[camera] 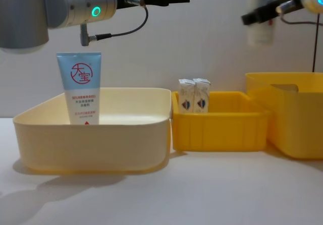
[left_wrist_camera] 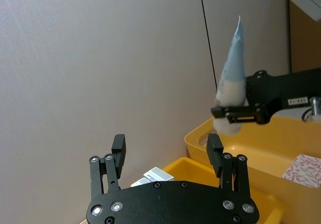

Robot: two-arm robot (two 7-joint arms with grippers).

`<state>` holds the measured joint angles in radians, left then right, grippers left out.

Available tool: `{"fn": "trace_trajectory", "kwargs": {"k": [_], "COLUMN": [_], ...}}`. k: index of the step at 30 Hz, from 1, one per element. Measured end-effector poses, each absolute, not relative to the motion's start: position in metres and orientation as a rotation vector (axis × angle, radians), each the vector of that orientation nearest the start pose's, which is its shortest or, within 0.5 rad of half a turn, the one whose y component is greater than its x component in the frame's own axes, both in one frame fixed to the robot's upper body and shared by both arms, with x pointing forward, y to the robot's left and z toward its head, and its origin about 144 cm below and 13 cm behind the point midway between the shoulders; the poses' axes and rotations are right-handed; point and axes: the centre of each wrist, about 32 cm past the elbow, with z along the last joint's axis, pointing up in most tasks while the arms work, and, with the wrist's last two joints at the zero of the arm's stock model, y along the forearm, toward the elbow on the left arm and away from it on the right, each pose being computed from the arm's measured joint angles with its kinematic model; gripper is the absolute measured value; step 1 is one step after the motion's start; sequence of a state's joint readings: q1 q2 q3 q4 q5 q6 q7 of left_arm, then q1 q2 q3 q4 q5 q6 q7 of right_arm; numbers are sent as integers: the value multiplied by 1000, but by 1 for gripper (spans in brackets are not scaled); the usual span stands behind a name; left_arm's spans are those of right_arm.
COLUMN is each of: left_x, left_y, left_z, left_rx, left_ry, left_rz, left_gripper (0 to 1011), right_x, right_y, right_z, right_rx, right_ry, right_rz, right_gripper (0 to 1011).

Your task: Bimanual collaborative sorting of washing and personal care products

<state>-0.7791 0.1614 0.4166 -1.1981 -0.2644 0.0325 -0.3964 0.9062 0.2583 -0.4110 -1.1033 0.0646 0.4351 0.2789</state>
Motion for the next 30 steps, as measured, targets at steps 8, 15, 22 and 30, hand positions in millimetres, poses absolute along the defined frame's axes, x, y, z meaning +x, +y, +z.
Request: {"fn": "trace_trajectory", "kwargs": {"k": [8,15,22,30], "left_x": [630,630,630,630], "left_y": [173,173,173,173], "left_z": [1331,1331,1331,1331], "left_rx": [-76,-76,-76,-77], "left_ry": [-312,-313,-313,-312], "left_rz": [859,859,859,859], "left_gripper": [1002,1002,1002,1002], "right_x": [658,666,677,692], "right_y": [-257,-275,-287,-294], "right_z": [1383,1395,1403,1408], "right_rx": [-467,-531,-589,-646], "right_ry": [-185,-121,-36,71], "right_rz": [-1293,-1322,-1308,-1263], "right_gripper": [536,536,536,536]}}
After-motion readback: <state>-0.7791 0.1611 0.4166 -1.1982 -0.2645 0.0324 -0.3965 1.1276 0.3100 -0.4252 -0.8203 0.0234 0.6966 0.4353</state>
